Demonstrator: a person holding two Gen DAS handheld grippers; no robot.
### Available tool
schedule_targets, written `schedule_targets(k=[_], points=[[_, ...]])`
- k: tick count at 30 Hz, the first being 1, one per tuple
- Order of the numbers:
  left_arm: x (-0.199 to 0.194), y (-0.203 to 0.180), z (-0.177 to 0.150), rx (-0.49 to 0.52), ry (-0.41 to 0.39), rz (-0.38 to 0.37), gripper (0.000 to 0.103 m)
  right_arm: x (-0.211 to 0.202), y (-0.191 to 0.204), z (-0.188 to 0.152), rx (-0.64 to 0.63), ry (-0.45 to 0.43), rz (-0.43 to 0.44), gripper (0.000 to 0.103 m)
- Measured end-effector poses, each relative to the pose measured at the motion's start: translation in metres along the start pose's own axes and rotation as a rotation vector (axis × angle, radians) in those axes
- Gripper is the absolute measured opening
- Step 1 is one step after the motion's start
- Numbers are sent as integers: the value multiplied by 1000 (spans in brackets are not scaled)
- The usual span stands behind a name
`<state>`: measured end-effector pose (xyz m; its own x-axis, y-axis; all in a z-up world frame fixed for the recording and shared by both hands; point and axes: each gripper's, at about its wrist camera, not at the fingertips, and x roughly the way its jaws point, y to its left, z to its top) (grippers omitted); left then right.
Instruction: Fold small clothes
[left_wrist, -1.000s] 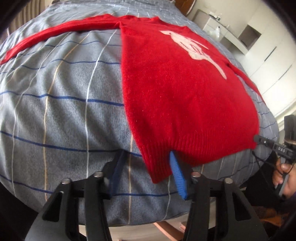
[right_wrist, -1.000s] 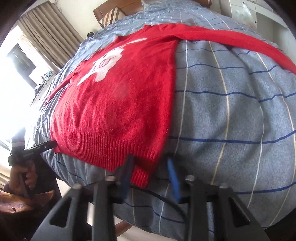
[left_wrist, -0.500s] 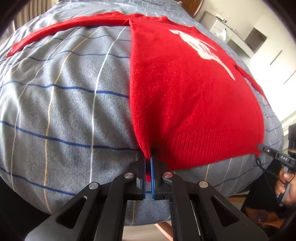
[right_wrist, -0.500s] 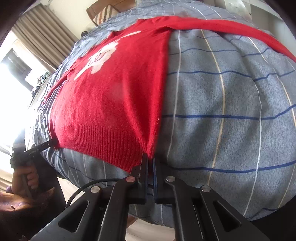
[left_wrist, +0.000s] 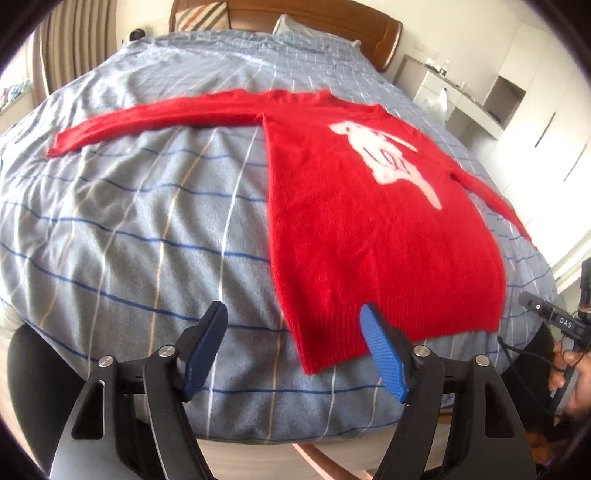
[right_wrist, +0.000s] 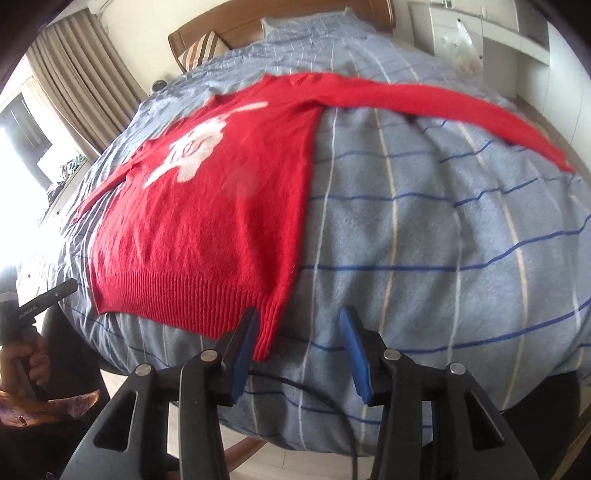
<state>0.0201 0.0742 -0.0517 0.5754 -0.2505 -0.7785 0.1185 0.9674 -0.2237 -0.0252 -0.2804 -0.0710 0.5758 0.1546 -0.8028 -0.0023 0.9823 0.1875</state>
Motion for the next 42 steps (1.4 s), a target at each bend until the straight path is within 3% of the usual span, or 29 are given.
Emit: schedule_targets(k=[3, 8, 13, 16, 23, 42], points=[[4, 11, 19, 0, -61, 43, 86, -11, -8, 14, 1, -124, -60, 55], [26, 31, 56, 24, -182, 124, 90, -2, -23, 36, 17, -246, -127, 55], [63, 60, 76, -18, -178, 172, 90, 17, -37, 48, 29, -300, -185, 55], [77, 73, 68, -67, -153, 163, 90, 30, -43, 42, 31, -285, -216, 55], [82, 64, 57, 0, -153, 175, 98, 53, -55, 36, 70, -216, -209, 60], [89, 63, 59, 1, -114, 172, 102, 61, -53, 31, 67, -238, -216, 65]])
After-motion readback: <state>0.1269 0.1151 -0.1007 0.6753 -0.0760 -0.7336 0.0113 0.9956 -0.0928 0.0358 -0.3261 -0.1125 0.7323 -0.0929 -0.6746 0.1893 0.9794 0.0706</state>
